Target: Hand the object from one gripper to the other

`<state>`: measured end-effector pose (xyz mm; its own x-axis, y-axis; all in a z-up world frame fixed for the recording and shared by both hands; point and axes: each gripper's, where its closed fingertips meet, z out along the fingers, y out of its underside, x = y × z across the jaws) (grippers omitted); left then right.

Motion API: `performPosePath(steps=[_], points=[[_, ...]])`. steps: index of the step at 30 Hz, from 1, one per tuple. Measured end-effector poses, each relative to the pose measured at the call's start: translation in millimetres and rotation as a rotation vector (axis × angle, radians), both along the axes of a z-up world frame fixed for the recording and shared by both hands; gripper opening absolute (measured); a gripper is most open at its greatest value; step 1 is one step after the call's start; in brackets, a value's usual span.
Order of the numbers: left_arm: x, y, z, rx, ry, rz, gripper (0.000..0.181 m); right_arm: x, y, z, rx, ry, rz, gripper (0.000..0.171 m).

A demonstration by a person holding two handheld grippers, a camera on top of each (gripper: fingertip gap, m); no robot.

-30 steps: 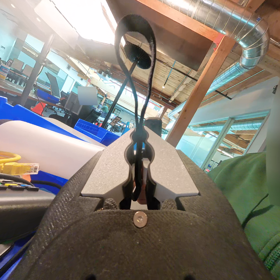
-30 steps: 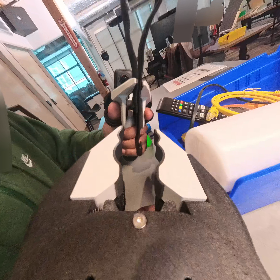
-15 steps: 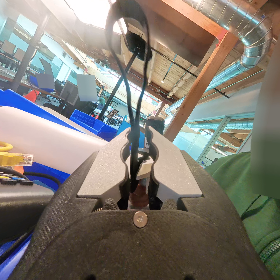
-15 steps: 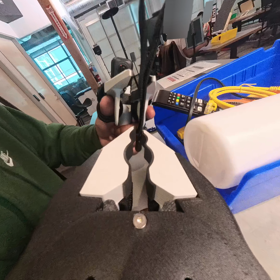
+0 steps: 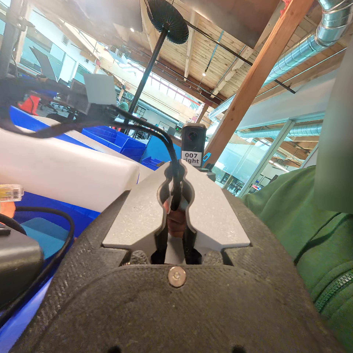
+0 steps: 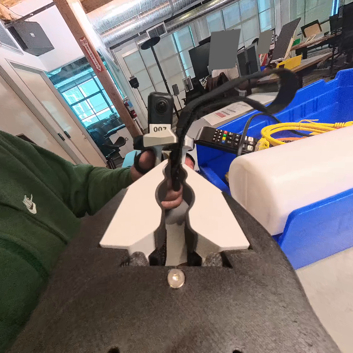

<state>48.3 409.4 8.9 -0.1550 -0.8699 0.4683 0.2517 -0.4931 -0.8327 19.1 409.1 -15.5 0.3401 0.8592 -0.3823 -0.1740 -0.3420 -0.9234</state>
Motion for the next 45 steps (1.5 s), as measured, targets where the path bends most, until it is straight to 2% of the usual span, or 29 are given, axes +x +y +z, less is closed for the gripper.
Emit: performPosePath(steps=[4, 11, 24, 29, 37, 45], points=[[0, 0, 0, 0.068, 0.024, 0.043, 0.005, 6, 2, 3, 0.052, -0.019, -0.033, 0.019], [1, 2, -3, 0.151, 0.081, 0.104, 0.005, 32, 13, 14, 0.258, -0.109, -0.197, 0.020], [10, -19, -5, 0.233, 0.103, 0.043, 0.005, 63, 15, 26, 0.827, -0.383, -0.522, 0.026], [13, -26, -6, 0.271, 0.111, 0.032, 0.005, 58, 8, 27, 0.874, -0.337, -0.519, 0.031], [12, -37, 1, 0.237, 0.048, -0.023, 0.005, 57, 5, 30, 0.881, -0.299, -0.523, 0.042], [17, -46, -4, 0.225, 0.075, -0.076, 0.005, 63, 5, 31, 1.016, -0.415, -0.567, 0.045]])
